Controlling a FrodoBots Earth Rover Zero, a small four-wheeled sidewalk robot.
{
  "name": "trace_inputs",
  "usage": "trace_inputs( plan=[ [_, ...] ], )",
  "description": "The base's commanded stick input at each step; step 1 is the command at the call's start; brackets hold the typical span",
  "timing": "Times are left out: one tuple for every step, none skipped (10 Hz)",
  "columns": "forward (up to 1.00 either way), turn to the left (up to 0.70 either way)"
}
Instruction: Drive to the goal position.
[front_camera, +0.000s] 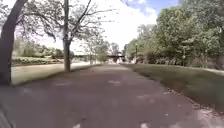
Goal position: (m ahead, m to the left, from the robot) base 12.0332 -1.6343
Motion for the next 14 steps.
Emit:
trace_inputs(
  plan=[
    [1.0,0.0],
    [1.0,0.0],
    [1.0,0.0],
    [1.0,0.0],
    [1.0,0.0],
    [1.0,0.0],
    [1.0,0.0],
    [1.0,0.0],
    [1.0,0.0],
    [1.0,0.0],
    [1.0,0.0],
    [1.0,0.0],
    [1.0,0.0],
    [1.0,0.0]
  ],
)
